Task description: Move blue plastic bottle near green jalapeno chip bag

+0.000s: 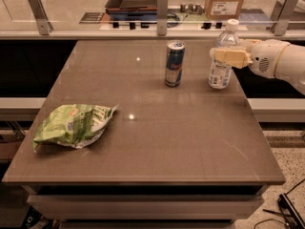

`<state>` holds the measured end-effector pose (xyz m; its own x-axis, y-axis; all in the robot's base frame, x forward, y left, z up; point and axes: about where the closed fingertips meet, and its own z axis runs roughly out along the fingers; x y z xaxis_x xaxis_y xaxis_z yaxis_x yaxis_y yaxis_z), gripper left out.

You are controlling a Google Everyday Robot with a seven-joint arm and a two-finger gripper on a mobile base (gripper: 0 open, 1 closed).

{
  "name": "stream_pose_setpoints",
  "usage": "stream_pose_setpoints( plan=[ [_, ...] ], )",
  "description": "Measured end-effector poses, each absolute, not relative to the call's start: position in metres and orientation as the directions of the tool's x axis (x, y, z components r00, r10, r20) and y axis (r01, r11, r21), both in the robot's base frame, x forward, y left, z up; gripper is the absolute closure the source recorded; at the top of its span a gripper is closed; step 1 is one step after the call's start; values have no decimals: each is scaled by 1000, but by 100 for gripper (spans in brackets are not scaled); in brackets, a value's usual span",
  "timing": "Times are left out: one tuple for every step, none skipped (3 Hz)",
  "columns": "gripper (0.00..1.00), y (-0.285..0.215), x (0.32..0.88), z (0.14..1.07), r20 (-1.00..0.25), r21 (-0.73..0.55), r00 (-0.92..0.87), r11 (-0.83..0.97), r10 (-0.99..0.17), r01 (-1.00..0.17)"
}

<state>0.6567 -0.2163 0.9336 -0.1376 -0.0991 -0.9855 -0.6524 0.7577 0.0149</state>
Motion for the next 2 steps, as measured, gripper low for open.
stream_pose_setpoints(
  plan=[
    [65, -214, 657, 934, -986, 15, -137, 755, -99, -655],
    [88, -211, 658, 934, -986, 16, -137, 752, -99, -659]
  ],
)
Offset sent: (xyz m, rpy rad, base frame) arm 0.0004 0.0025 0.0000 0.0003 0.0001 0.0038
